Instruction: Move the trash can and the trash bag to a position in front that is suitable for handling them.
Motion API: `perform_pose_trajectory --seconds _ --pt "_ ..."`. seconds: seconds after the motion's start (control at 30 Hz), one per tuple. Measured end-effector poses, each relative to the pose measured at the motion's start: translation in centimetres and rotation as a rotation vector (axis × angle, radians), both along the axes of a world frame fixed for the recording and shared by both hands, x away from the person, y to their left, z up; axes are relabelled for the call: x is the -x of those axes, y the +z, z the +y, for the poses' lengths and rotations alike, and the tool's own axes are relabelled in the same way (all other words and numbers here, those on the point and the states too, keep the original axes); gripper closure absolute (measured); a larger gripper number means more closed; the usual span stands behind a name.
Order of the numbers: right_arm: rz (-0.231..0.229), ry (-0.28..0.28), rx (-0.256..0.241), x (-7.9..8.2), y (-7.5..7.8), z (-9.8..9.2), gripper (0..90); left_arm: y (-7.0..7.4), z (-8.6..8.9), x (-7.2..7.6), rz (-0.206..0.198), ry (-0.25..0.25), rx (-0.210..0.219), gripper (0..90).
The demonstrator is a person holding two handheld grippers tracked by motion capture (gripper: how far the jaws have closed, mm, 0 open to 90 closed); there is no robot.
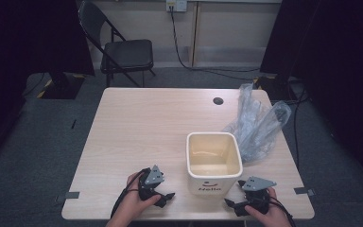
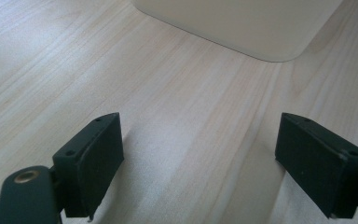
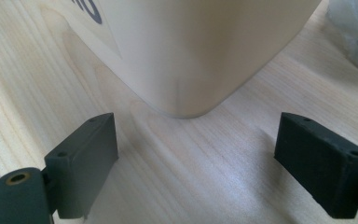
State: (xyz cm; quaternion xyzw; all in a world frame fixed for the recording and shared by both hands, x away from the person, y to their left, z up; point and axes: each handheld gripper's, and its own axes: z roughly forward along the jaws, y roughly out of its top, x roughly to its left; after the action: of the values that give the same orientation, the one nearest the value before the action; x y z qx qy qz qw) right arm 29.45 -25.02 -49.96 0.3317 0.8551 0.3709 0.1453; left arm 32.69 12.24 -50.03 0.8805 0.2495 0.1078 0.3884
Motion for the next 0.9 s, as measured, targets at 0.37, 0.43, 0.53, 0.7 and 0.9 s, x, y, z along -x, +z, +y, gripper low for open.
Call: perform_pose_trajectory --seconds 0.37,0.43,0.53,0.7,0.9 --pt "0.014 -0.033 0.013 0.1 0.2 0.4 11.9 0.0 0.0 0.0 0.000 0.001 0.000 14.4" --pt "0.016 -0.040 0.016 0.1 0.2 0.5 11.9 0.0 0.0 0.0 0.000 0.002 0.000 14.4" --pt "0.031 -0.039 0.028 0.1 0.4 0.5 14.6 0.0 0.0 0.0 -0.001 0.003 -0.001 14.3" --pt "0.041 -0.053 -0.035 -0.2 1.2 0.3 14.8 0.0 0.0 0.0 0.000 0.004 0.001 14.3" --pt "0.025 -0.050 -0.097 -0.3 2.3 0.6 14.7 0.0 0.0 0.0 -0.001 0.003 0.000 14.3"
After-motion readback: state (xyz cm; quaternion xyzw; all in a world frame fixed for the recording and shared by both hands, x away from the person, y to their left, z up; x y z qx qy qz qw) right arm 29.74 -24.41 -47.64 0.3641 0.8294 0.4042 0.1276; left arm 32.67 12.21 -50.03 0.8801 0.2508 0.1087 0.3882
